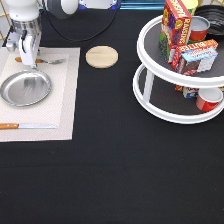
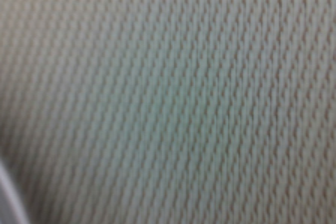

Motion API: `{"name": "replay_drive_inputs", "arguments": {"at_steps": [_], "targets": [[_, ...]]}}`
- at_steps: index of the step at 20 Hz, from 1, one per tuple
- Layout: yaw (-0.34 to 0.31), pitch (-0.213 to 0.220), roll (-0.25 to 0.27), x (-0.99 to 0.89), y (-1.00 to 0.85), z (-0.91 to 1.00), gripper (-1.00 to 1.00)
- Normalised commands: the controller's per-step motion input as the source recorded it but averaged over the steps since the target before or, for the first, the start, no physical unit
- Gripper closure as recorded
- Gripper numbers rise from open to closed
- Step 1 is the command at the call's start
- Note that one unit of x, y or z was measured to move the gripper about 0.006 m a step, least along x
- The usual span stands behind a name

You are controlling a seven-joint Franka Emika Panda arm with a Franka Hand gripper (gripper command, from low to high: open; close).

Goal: Arrange plate and fork

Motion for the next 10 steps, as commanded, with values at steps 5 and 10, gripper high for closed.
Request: {"name": "replay_drive_inputs", "arguments": {"at_steps": [5,10], "targets": [[0.028,0.006,-0.030,-0.14,0.58,0.74,-1.00],[0.020,0.014,-0.039,0.03,0.14,0.10,-1.00]]}}
